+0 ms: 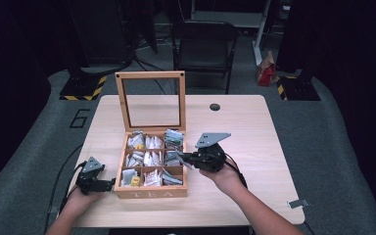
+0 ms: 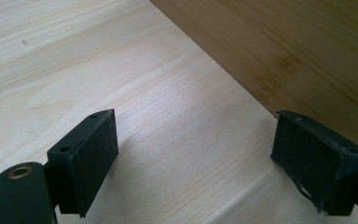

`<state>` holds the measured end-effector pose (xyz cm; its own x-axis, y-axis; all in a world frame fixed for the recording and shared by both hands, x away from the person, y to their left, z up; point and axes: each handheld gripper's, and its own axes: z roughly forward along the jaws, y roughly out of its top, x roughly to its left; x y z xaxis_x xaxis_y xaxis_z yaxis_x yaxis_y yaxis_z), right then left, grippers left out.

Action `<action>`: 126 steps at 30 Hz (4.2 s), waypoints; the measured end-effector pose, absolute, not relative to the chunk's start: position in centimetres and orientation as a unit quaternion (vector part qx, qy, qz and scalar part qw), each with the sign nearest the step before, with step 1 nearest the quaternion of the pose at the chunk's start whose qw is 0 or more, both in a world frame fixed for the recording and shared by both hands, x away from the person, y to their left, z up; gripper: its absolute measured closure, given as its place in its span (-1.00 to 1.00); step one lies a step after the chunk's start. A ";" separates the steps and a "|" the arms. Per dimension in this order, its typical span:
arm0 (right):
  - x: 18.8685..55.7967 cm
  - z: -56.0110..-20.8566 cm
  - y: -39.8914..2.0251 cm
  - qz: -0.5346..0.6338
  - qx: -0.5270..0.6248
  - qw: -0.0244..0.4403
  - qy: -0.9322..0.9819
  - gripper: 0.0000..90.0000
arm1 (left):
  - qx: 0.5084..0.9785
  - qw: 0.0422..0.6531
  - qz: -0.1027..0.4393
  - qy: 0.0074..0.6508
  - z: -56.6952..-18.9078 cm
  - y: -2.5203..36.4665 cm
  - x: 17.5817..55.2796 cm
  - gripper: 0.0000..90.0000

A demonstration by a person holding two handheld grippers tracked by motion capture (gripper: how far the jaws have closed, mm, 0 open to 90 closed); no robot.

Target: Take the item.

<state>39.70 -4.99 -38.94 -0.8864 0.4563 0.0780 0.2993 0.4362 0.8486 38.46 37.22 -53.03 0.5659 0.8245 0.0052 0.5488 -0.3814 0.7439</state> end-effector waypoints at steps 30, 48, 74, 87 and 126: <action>40.7 -39.6 -10.2 0.475 0.276 0.118 0.827 1.00 | 0.809 0.359 0.192 0.425 -53.0 37.2 38.5 -0.69; 41.0 -40.5 -13.1 0.468 0.303 0.144 0.817 1.00 | 0.809 0.360 0.191 0.424 -53.0 37.2 38.5 -0.69; 41.2 -42.9 -14.9 0.451 0.325 0.157 0.817 0.99 | 0.808 0.360 0.191 0.425 -53.0 37.2 38.5 -0.69; 41.1 -44.2 -15.2 0.446 0.334 0.158 0.815 0.99 | 0.808 0.360 0.191 0.425 -53.0 37.2 38.5 -0.69; 41.1 -47.7 -14.8 0.407 0.331 0.172 0.834 0.99 | 0.809 0.359 0.192 0.425 -53.0 37.2 38.5 -0.69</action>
<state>41.10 -14.81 -47.67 -0.7215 0.6922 -0.0174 0.4123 0.4497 0.7923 38.46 37.22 -53.03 0.5657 0.8246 0.0055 0.5488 -0.3815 0.7438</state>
